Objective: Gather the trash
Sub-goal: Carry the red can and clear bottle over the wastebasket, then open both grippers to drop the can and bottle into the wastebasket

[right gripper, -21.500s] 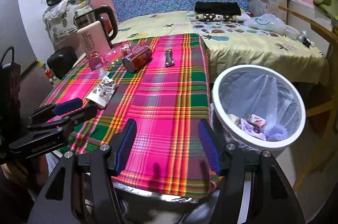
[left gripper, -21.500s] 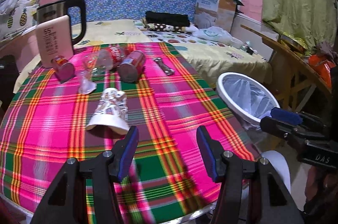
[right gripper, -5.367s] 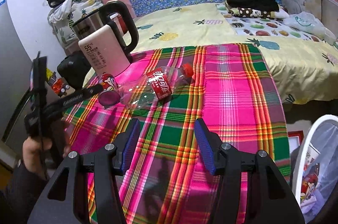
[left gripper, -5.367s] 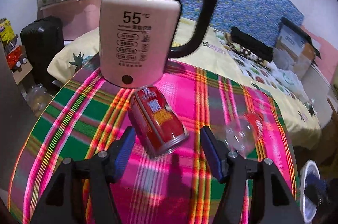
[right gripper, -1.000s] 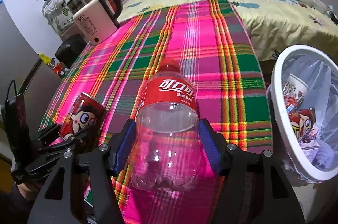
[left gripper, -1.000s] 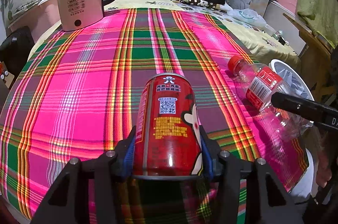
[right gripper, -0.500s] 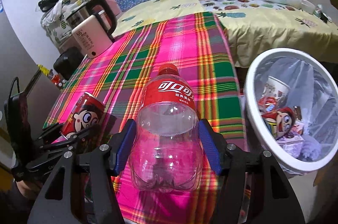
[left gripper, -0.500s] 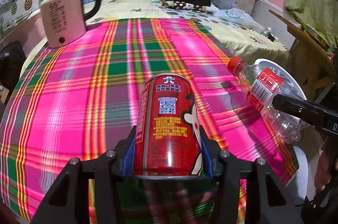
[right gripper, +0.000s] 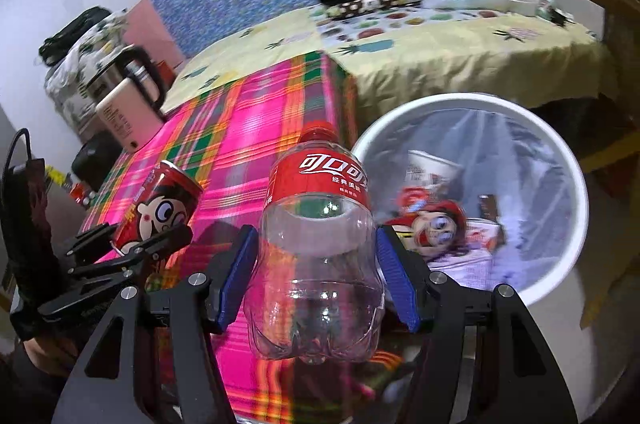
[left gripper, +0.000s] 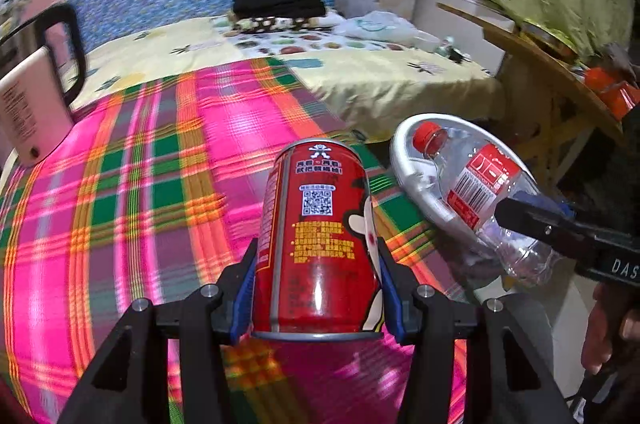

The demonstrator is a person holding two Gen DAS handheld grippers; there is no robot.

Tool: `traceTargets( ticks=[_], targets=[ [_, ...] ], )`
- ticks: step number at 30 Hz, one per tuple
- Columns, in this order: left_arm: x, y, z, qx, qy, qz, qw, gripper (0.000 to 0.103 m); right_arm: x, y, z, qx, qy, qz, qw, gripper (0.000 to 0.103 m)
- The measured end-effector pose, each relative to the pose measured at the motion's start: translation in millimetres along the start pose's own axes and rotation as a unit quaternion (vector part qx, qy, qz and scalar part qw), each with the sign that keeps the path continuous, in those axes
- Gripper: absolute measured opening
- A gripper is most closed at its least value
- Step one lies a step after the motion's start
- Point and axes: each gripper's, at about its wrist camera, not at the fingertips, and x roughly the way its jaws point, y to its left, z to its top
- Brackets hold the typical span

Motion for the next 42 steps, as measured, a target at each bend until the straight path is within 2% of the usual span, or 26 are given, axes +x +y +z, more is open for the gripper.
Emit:
traceTargets(
  ticks=[8, 25, 42],
  targets=[
    [20, -40, 24, 0.032, -0.004, -0.033, 0.9989, 0.054, -15, -35, 0, 0.03, -0.019, -0.04, 0.999, 0.062],
    [55, -95, 38, 0.066, 0.018, -0.08, 0.9945, 0.054, -22, -81, -3, 0.07, -0.024, -0.076, 0.994, 0.062],
    [91, -116, 41, 0.076, 0.061, -0.099, 0.9904, 0.054, -16, -103, -5, 0.082, -0.003, -0.093, 0.992, 0.062]
  ],
)
